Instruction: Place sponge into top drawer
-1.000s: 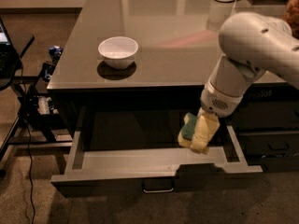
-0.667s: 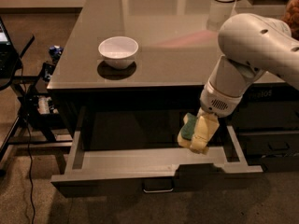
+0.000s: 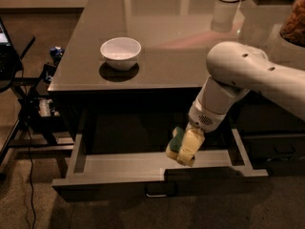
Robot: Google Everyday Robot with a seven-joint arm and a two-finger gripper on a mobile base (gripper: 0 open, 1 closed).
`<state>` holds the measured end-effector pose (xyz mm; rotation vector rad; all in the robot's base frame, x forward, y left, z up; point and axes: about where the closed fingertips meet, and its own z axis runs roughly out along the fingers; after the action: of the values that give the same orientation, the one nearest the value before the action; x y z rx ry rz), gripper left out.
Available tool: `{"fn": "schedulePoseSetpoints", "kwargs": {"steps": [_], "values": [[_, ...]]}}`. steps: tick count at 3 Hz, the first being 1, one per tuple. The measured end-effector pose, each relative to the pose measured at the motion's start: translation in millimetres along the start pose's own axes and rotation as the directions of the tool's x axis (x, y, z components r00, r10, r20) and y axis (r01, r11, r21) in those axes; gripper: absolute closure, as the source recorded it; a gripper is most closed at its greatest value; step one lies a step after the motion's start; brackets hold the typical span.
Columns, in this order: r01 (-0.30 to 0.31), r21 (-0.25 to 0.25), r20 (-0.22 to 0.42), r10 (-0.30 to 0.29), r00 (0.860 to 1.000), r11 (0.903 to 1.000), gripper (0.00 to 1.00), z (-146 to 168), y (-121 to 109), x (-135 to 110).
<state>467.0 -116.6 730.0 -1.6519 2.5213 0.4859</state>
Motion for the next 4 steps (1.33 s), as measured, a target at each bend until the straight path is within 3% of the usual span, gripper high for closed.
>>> {"fn": "schedulePoseSetpoints", "kwargs": {"steps": [1, 2, 4], "values": [[0.014, -0.011, 0.036, -0.013, 0.999, 0.9998, 1.0, 28.4, -13.5, -20.8], [0.013, -0.011, 0.036, -0.013, 0.999, 0.9998, 1.0, 28.6, -13.5, -20.9], [-0.067, 0.012, 0.096, 0.065, 0.993, 0.9977, 1.0, 63.2, -26.1, -40.3]]}}
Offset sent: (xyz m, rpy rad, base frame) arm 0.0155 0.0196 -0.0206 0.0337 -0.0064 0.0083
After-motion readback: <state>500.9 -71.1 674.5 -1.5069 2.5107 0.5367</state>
